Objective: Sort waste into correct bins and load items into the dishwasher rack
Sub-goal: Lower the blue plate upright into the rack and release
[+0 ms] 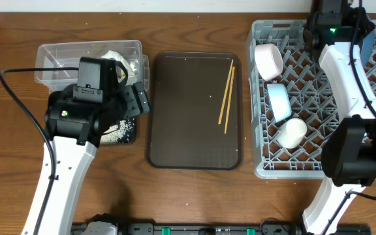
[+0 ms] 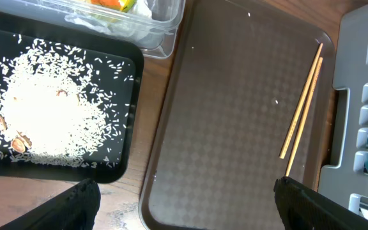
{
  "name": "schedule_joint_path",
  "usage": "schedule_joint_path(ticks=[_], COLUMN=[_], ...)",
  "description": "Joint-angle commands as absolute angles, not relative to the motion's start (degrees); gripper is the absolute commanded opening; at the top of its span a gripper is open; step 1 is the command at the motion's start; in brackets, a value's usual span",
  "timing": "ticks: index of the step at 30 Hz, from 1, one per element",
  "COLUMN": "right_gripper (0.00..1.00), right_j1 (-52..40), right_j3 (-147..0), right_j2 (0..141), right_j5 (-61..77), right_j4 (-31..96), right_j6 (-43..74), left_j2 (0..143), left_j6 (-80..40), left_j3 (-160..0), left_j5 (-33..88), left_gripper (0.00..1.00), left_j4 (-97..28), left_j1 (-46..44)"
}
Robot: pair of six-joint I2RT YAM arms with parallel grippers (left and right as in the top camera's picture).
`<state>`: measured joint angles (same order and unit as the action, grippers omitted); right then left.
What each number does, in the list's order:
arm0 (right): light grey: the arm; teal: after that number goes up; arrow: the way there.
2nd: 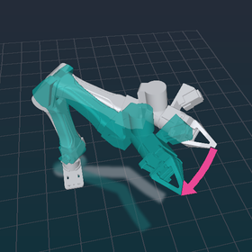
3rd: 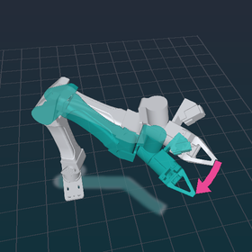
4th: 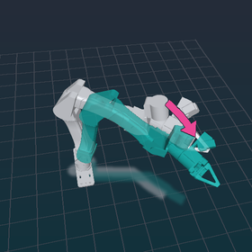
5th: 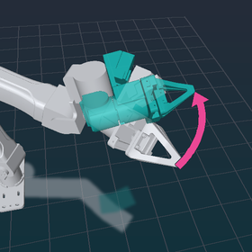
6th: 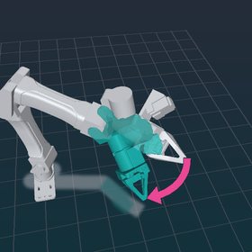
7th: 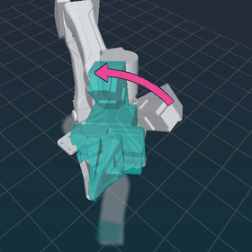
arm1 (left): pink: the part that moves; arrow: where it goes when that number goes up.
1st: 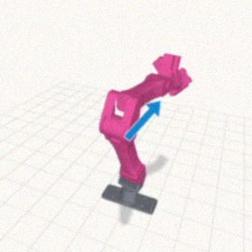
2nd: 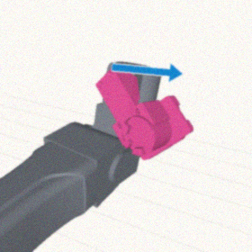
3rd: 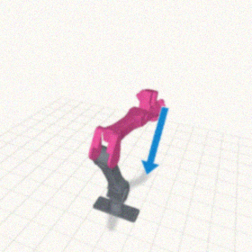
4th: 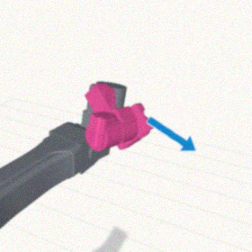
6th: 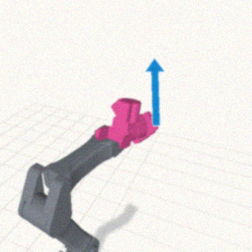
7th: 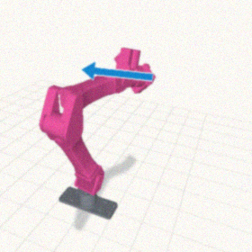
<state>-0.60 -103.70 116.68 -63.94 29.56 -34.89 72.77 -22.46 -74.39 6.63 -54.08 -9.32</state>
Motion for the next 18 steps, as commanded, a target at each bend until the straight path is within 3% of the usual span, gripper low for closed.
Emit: schedule_joint_path(ticks=[1,5,7,9,13,18], right_gripper=[0.02,0.08,0.19,0.39,0.62,0.76], right_j1=[-0.5,-0.5,-0.5,-0.5,-0.5,-0.8], right_j3=[-102.1,-101.5,-101.5,-101.5,-101.5,-101.6], right_j2=[118.0,118.0,118.0,118.0,118.0,117.8], right_j5=[-59.4,-54.5,-51.0,-47.4,-43.3,-42.7], right_j4=[32.7,36.5,38.8,40.3,40.7,40.5], right_j6=[-29.3,-26.5,-24.9,-22.6,-20.1,-19.9], left_j2=[73.1,73.1,73.1,73.1,73.1,73.1], left_j6=[-22.1,-22.1,-22.1,-22.1,-22.1,-22.1], left_j3=[-74.1,-74.1,-74.1,-74.1,-74.1,-74.1], left_j5=[5.9,5.9,5.9,5.9,5.9,5.9], left_gripper=[0.90,0.90,0.90,0.90,0.89,0.90], left_j4=[-54.4,-54.4,-54.4,-54.4,-54.4,-54.4], left_j1=[-9.1,-9.1,-9.1,-9.1,-9.1,-9.1])
